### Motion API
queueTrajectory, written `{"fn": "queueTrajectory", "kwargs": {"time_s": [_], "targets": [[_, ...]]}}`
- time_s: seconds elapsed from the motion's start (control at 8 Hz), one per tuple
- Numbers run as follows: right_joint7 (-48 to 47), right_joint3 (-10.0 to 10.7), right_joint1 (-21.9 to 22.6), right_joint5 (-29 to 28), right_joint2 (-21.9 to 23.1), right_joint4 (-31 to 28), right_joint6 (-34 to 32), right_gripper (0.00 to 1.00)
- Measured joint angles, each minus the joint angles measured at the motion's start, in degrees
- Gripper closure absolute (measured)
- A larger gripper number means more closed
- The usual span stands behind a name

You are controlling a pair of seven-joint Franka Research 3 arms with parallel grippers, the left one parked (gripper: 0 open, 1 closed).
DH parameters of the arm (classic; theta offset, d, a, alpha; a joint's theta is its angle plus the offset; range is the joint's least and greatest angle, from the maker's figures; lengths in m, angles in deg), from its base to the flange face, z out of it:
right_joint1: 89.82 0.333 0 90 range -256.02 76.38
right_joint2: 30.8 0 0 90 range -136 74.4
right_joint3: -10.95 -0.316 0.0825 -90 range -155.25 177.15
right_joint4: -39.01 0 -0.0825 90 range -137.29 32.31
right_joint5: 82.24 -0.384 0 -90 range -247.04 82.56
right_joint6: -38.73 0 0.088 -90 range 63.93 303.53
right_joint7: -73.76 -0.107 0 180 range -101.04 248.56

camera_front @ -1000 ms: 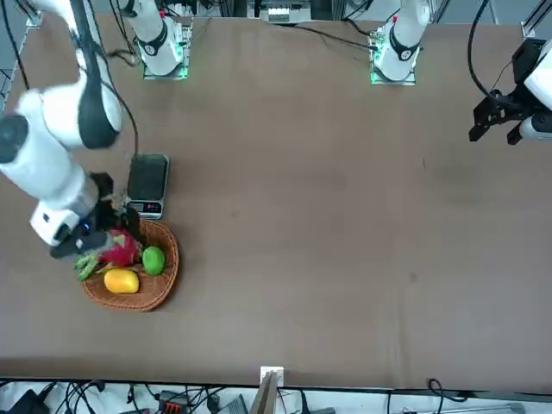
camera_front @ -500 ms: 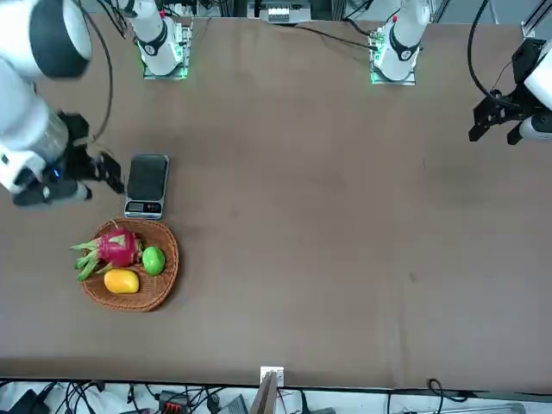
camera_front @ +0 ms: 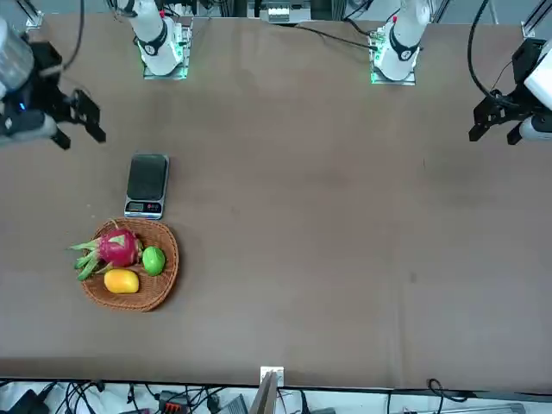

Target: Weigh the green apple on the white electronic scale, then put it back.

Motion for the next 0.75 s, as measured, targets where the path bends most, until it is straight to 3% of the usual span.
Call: {"fn": "queueTrajectory", "kwargs": {"time_s": [0.75], "targets": [[0.24,0.44,-0.41,0.03,2.12,-0.79,-0.94,0.00]]}}
